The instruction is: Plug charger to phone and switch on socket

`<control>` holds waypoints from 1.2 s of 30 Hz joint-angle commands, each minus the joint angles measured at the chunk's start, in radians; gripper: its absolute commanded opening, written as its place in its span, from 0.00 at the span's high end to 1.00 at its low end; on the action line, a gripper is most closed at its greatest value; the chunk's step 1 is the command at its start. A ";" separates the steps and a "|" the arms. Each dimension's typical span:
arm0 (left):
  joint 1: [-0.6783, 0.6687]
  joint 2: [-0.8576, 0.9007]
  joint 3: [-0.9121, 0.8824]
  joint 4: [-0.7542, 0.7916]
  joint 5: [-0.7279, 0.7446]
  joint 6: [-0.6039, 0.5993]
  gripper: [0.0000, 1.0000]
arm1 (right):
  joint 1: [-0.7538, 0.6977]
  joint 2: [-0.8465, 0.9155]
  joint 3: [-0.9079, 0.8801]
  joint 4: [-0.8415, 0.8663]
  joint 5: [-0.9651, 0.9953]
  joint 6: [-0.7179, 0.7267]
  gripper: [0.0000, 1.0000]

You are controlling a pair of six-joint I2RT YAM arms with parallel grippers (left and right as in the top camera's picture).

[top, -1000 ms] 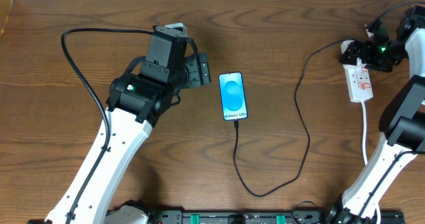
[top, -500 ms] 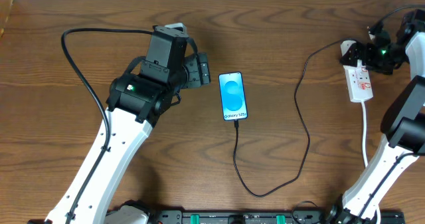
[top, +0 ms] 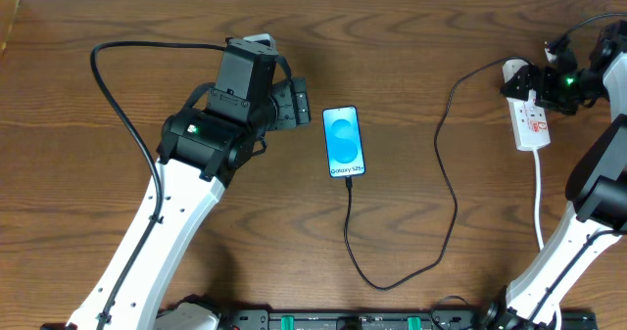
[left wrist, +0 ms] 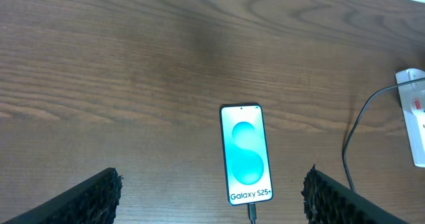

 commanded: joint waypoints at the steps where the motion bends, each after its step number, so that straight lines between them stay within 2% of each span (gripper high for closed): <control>1: 0.005 -0.003 0.001 0.000 -0.012 0.014 0.13 | 0.040 0.062 -0.056 -0.026 -0.159 0.005 0.01; 5: 0.005 -0.003 0.001 0.000 -0.012 0.014 0.13 | 0.039 0.062 -0.056 -0.018 -0.146 0.006 0.01; 12: 0.005 -0.003 0.001 0.000 -0.012 0.014 0.13 | 0.023 0.039 -0.005 -0.045 0.056 0.143 0.01; 22: 0.005 -0.003 0.001 0.000 -0.012 0.014 0.13 | 0.000 -0.208 0.089 -0.196 0.201 0.204 0.01; 28: 0.005 -0.003 0.001 0.000 -0.012 0.014 0.13 | 0.000 -0.411 0.089 -0.295 0.136 0.204 0.01; 36: 0.005 -0.003 0.001 0.000 -0.012 0.014 0.13 | 0.000 -0.532 0.089 -0.312 0.122 0.204 0.01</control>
